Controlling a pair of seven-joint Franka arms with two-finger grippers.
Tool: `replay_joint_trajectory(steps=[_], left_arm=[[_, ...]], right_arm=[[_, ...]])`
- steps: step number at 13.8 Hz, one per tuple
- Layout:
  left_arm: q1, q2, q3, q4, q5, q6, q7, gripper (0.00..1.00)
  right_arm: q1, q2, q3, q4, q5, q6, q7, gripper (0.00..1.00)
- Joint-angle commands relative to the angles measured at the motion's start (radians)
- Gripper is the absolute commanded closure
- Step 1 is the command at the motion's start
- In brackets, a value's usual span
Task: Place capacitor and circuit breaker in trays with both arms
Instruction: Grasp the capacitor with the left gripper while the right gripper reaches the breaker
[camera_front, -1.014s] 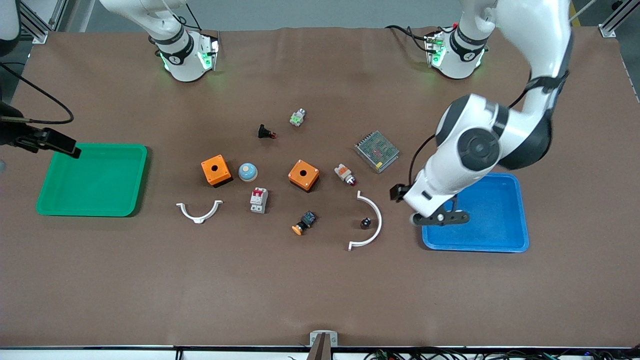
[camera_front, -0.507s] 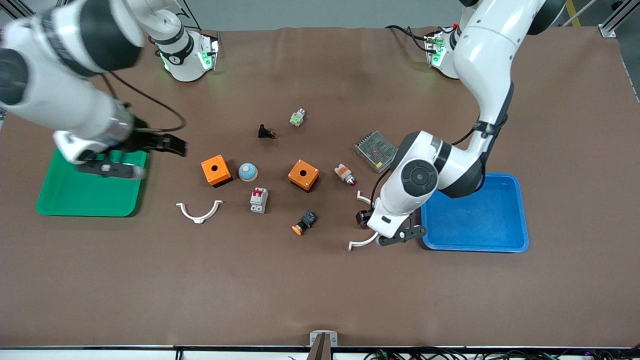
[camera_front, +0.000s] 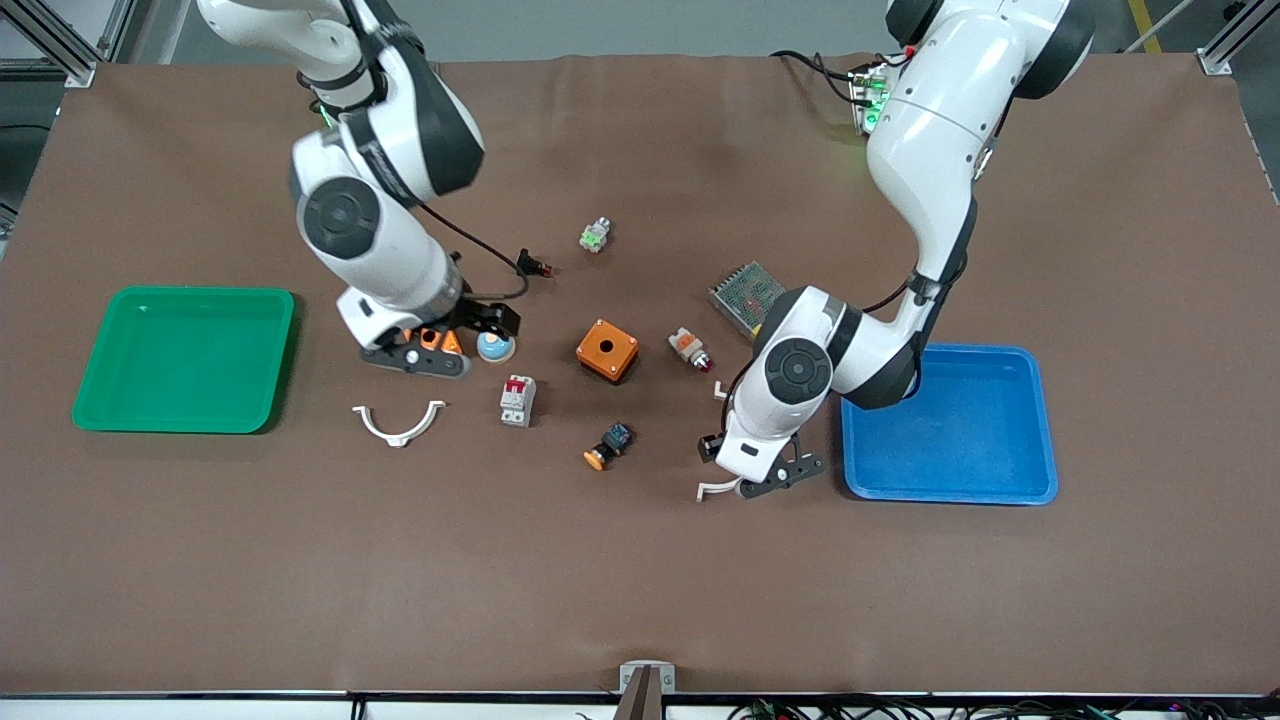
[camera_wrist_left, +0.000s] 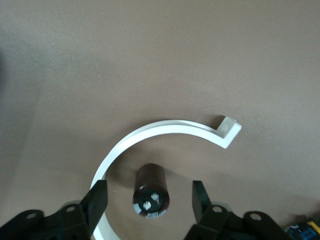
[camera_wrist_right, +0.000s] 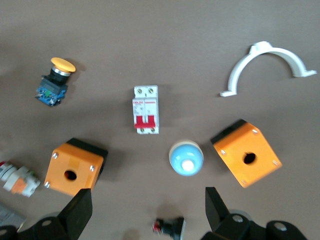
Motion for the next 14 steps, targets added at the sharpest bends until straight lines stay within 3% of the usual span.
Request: replay_joint_trajectory(steps=[1,4,6,7,10,14], left_arm=[[-0.021,0.026,0.011,0.024,0.021,0.013,-0.031,0.29],[-0.034,0.027,0.012,0.021,0.022,0.013,-0.049,0.35],[-0.034,0.030,0.011,0.021,0.022,0.013,-0.045,0.45],[-0.032,0.033,0.012,0.022,0.022,0.013,-0.043,0.55],[-0.029,0.026,0.014,0.022,0.022,0.010,-0.046,0.98],[-0.021,-0.043,0.060,0.022,0.021,-0.057,-0.045,1.00]], right_arm=[[0.015,0.070,-0.011,0.014,0.014,0.064,0.012,0.00],[0.031,0.131,-0.011,0.016,0.014,0.110,0.012,0.00],[0.053,0.171,-0.013,0.016,0.014,0.153,0.012,0.00],[0.054,0.188,-0.011,0.016,0.014,0.175,0.012,0.00],[0.053,0.233,-0.013,0.016,0.013,0.238,0.010,0.00],[0.038,0.282,-0.013,0.025,0.008,0.279,-0.002,0.00]])
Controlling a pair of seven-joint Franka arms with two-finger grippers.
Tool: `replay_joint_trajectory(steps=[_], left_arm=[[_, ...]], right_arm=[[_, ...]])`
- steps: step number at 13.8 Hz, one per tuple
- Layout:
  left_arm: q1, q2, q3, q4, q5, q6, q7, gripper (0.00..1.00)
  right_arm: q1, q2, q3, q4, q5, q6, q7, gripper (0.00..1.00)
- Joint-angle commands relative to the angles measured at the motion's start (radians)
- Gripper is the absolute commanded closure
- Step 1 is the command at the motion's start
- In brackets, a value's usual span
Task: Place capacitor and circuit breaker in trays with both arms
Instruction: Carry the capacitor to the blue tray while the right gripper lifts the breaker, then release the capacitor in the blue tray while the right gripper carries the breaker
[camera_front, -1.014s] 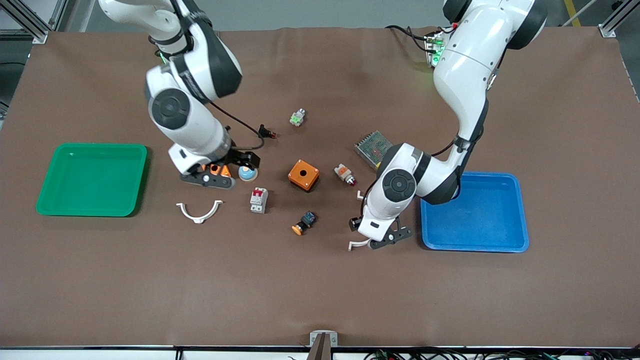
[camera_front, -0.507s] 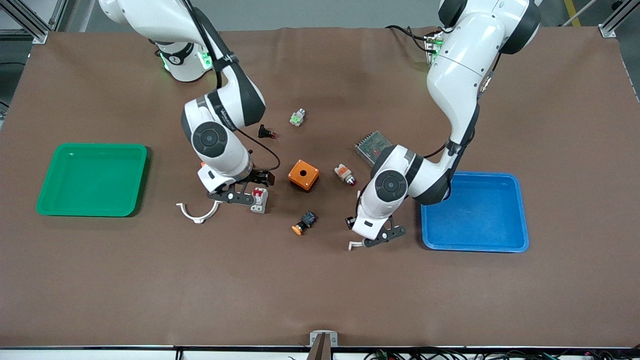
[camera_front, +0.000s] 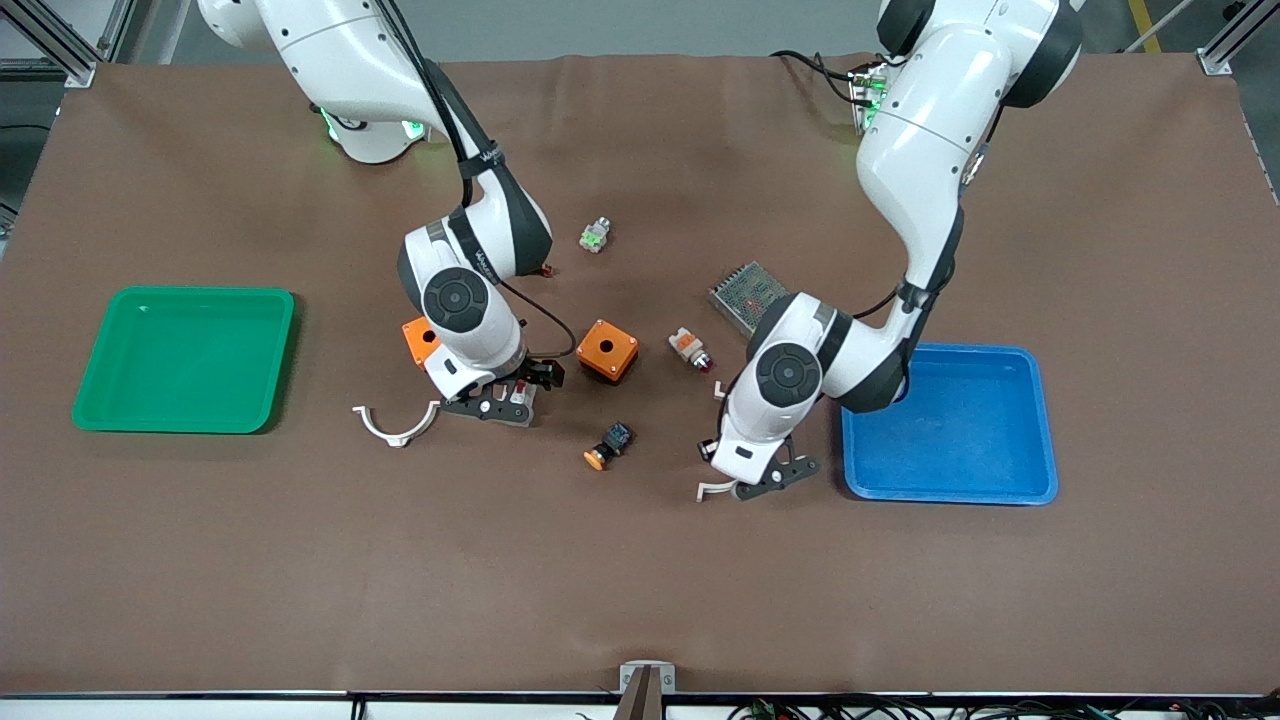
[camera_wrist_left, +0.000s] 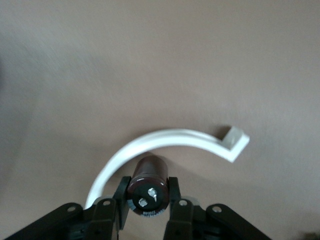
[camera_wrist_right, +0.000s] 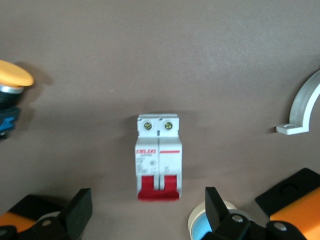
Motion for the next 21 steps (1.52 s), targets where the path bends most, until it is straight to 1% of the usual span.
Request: replay_joint_trajectory(steps=[1,2,3,4,5,6,8,9,11,12,13,14,15,16,18,19,20,21], left_arm=[[0.002,-0.088,0.026,0.005,0.021,-0.093,-0.025,1.00],[0.006,-0.118,0.033,0.005,0.022,-0.119,-0.024,1.00],[0.019,-0.155,0.044,0.002,0.022,-0.131,-0.022,1.00],[0.046,-0.186,0.044,-0.006,0.024,-0.153,-0.016,1.00],[0.063,-0.209,0.044,-0.017,0.024,-0.186,0.008,1.00],[0.095,-0.234,0.044,-0.030,0.024,-0.237,0.056,1.00],[0.158,-0.272,0.044,-0.079,0.024,-0.286,0.160,1.00],[0.187,-0.298,0.044,-0.127,0.024,-0.288,0.206,1.00],[0.233,-0.324,0.046,-0.208,0.024,-0.288,0.278,1.00],[0.255,-0.329,0.046,-0.245,0.024,-0.280,0.304,1.00],[0.270,-0.329,0.046,-0.279,0.025,-0.270,0.317,1.00],[0.279,-0.332,0.044,-0.315,0.053,-0.248,0.323,1.00],[0.284,-0.332,0.044,-0.343,0.086,-0.233,0.323,1.00],[0.292,-0.332,0.043,-0.381,0.100,-0.189,0.321,1.00],[0.319,-0.330,0.041,-0.457,0.102,-0.081,0.321,0.99],[0.321,-0.326,0.041,-0.475,0.102,-0.044,0.321,0.98],[0.322,-0.321,0.041,-0.490,0.102,-0.021,0.323,0.95],[0.322,-0.320,0.041,-0.501,0.102,-0.003,0.321,0.89]], right_arm=[[-0.006,0.036,-0.004,0.022,0.005,0.026,-0.003,0.00],[-0.006,0.045,-0.004,0.022,0.005,0.030,-0.001,0.00],[-0.006,0.046,-0.005,0.022,0.003,0.030,-0.003,0.04],[-0.006,0.046,-0.004,0.022,0.003,0.030,-0.003,0.14],[-0.006,0.046,-0.004,0.022,0.003,0.028,-0.003,0.27],[-0.005,0.046,-0.004,0.022,0.005,0.028,-0.003,0.37],[-0.006,0.046,-0.004,0.024,0.006,0.027,-0.003,0.60],[-0.006,0.044,-0.004,0.027,0.006,0.024,-0.003,0.70],[-0.010,0.039,-0.007,0.038,0.006,0.014,-0.007,0.82],[-0.016,0.026,-0.011,0.038,0.006,0.005,-0.009,0.85],[-0.034,-0.003,-0.016,0.042,0.005,-0.051,-0.011,0.87],[-0.057,-0.035,-0.023,0.065,0.003,-0.126,-0.020,0.87],[-0.084,-0.065,-0.031,0.100,0.003,-0.235,-0.064,0.87],[-0.118,-0.091,-0.048,0.145,0.003,-0.339,-0.116,0.87],[-0.208,-0.122,-0.103,0.252,0.003,-0.565,-0.269,0.87],[-0.253,-0.125,-0.140,0.292,0.002,-0.637,-0.358,0.87],[-0.299,-0.125,-0.186,0.318,0.000,-0.682,-0.459,0.87],[-0.334,-0.125,-0.232,0.319,-0.006,-0.688,-0.556,0.87]])
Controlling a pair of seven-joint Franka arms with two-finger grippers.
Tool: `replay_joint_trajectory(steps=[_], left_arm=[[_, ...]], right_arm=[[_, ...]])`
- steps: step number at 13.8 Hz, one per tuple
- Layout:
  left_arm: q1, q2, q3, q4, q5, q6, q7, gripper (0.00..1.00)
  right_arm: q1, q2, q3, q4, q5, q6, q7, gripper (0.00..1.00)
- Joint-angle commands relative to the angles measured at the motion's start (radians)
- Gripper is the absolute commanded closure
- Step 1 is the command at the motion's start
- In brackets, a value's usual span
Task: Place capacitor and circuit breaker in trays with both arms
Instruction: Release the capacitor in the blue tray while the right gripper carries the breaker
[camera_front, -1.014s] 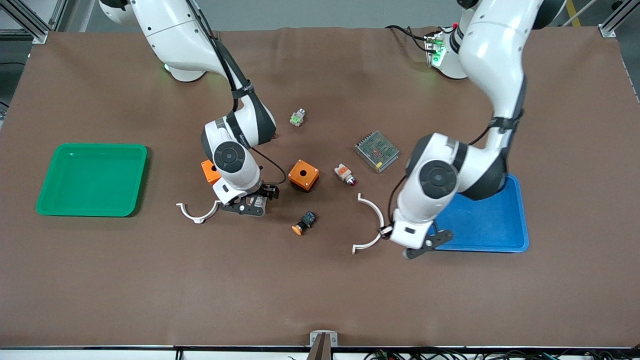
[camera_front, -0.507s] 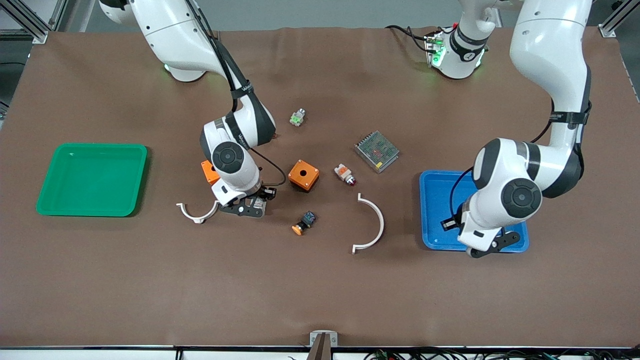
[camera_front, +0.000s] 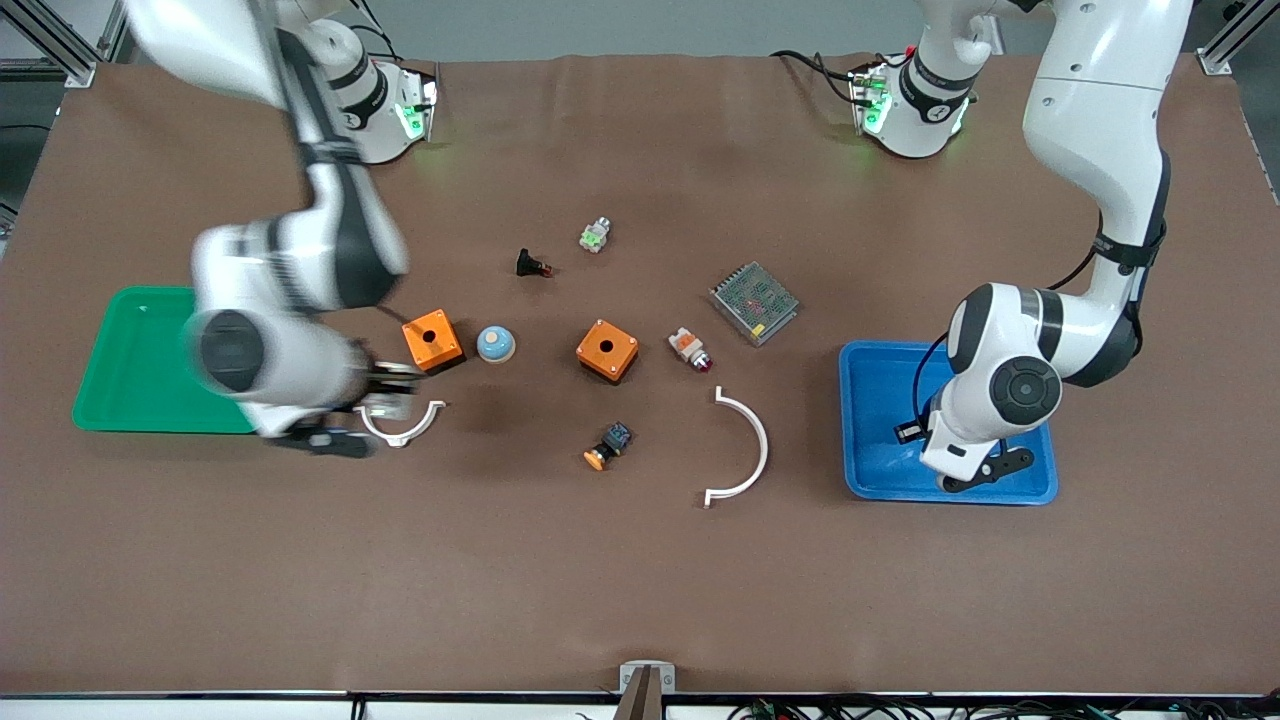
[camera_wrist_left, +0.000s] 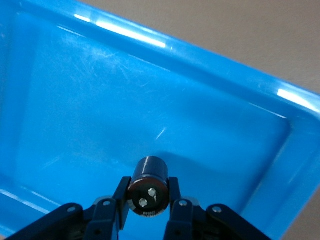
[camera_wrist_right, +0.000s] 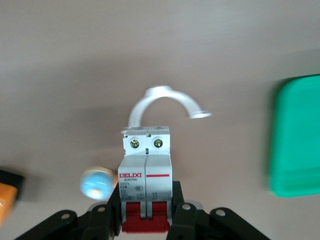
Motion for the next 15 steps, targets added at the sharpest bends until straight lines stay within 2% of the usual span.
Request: replay_joint_trajectory(steps=[1,2,3,4,7,9,12,15], left_arm=[[0.012,-0.029,-0.010,-0.061,0.022,0.051,0.003,0.79],[0.016,-0.024,-0.010,-0.060,0.022,0.050,0.003,0.59],[0.016,-0.026,-0.010,-0.060,0.022,0.050,0.003,0.28],[0.016,-0.038,-0.010,-0.058,0.022,0.042,0.003,0.00],[0.015,-0.143,-0.008,-0.049,0.024,0.016,0.029,0.00],[0.016,-0.245,-0.008,-0.015,0.024,-0.015,0.066,0.00],[0.033,-0.375,-0.007,0.061,0.024,-0.156,0.169,0.00],[0.061,-0.507,-0.008,0.091,0.022,-0.340,0.302,0.00]], right_arm=[[-0.116,0.012,-0.094,0.025,-0.014,-0.044,-0.259,0.87],[-0.165,0.016,-0.116,0.024,-0.014,-0.041,-0.340,0.87],[-0.236,0.018,-0.118,0.022,-0.014,-0.037,-0.419,0.87],[-0.294,0.024,-0.118,0.022,-0.014,-0.027,-0.485,0.87],[-0.406,0.068,-0.118,0.004,-0.016,0.032,-0.614,0.86],[-0.448,0.078,-0.118,-0.063,-0.016,0.116,-0.694,0.86],[-0.476,0.078,-0.118,-0.177,-0.017,0.257,-0.749,0.86],[-0.471,0.078,-0.118,-0.260,-0.017,0.374,-0.749,0.86]])
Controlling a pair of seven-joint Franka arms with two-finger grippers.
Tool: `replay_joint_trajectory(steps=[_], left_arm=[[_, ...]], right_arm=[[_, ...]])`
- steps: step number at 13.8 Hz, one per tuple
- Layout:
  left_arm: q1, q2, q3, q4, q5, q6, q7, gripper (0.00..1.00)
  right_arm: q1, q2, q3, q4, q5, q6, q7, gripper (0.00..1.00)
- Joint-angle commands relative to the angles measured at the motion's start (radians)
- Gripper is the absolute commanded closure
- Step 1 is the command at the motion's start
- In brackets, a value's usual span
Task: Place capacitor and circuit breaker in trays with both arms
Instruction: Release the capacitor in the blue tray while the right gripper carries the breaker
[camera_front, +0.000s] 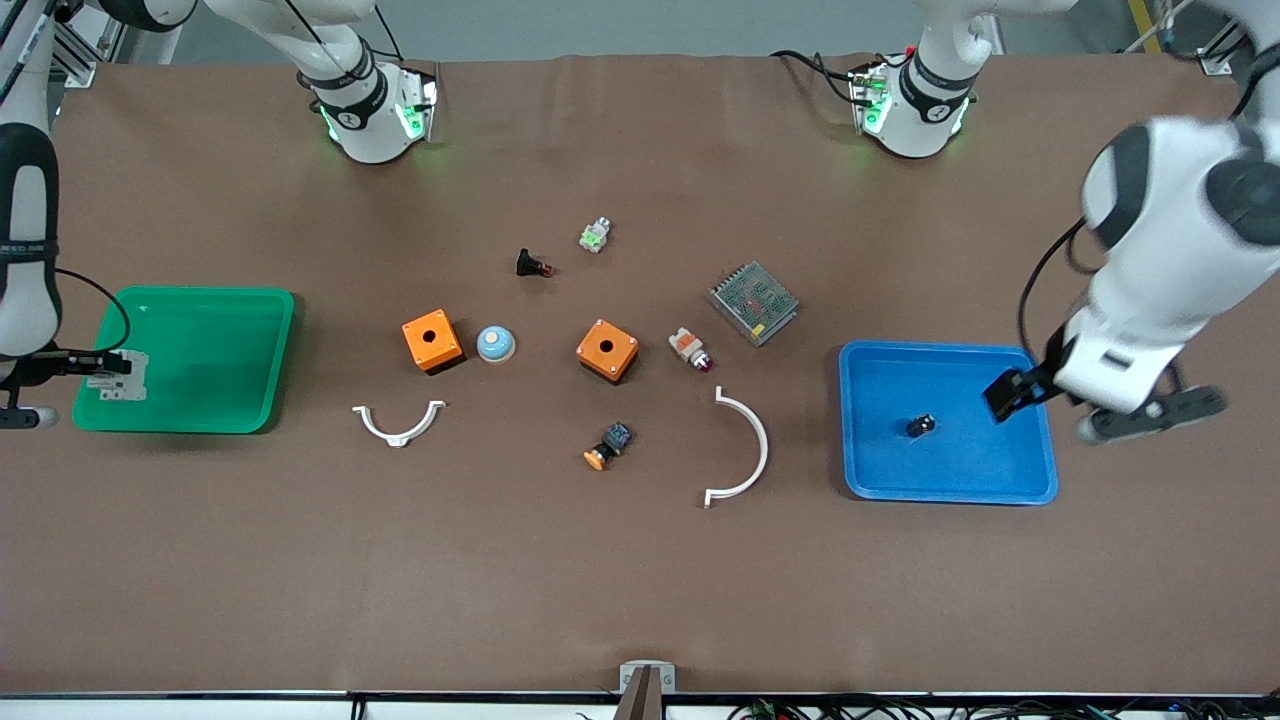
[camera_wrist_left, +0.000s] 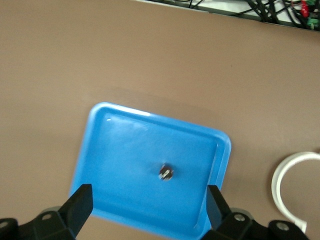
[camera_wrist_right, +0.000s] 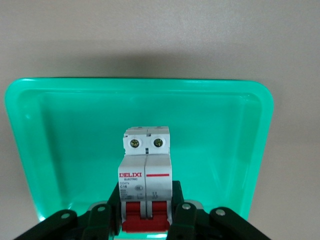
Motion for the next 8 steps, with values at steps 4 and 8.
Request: replay_joint_trajectory(steps=[4,8], left_arm=[[0.105,-0.191,-0.031,-0.010,-0.024,-0.246,0.276,0.00],[0.133,-0.224,-0.037,0.027,-0.080,-0.418,0.325,0.00]], right_arm=[[0.001,-0.030,0.016,-0.187,-0.004,0.208,-0.005,0.86],[0.007,-0.032,0.018,-0.232,0.005,0.223,0.001,0.86]])
